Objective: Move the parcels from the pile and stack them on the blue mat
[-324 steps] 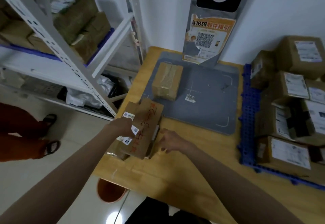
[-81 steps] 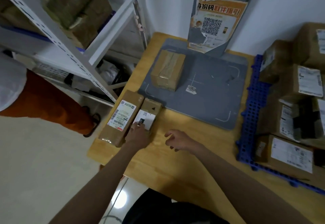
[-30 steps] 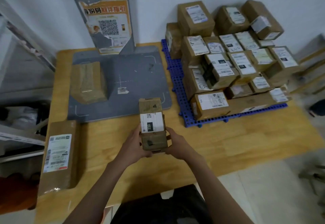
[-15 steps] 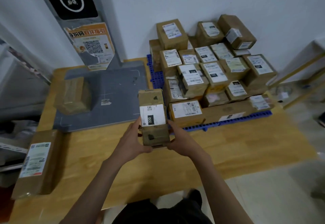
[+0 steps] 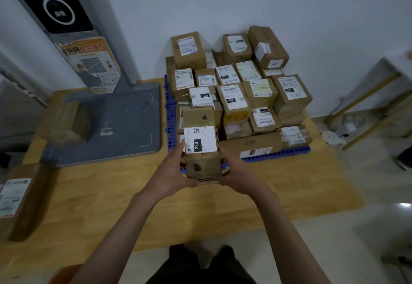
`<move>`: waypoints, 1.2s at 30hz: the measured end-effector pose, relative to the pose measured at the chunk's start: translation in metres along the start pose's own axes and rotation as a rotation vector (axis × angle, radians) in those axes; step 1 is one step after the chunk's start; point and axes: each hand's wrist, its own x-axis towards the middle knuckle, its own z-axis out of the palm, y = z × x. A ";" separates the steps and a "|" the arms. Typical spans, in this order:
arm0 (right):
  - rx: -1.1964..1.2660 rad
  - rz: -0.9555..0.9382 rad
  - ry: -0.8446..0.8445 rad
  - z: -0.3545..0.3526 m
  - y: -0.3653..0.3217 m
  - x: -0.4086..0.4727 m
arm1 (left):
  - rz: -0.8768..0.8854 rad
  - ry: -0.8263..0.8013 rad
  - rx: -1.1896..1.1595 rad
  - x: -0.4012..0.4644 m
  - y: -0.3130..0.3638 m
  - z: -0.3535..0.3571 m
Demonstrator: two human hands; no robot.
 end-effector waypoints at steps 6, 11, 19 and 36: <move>0.032 -0.014 0.015 -0.027 0.003 0.002 | 0.036 -0.013 0.027 0.020 0.019 0.002; 0.012 0.005 0.065 -0.047 0.001 0.007 | 0.098 -0.050 0.036 0.045 0.037 -0.005; -0.063 0.023 0.077 -0.099 0.006 0.025 | 0.190 -0.069 0.030 0.088 0.070 0.005; -0.158 -0.021 -0.020 -0.263 0.022 0.156 | 0.030 -0.025 0.038 0.252 0.166 0.017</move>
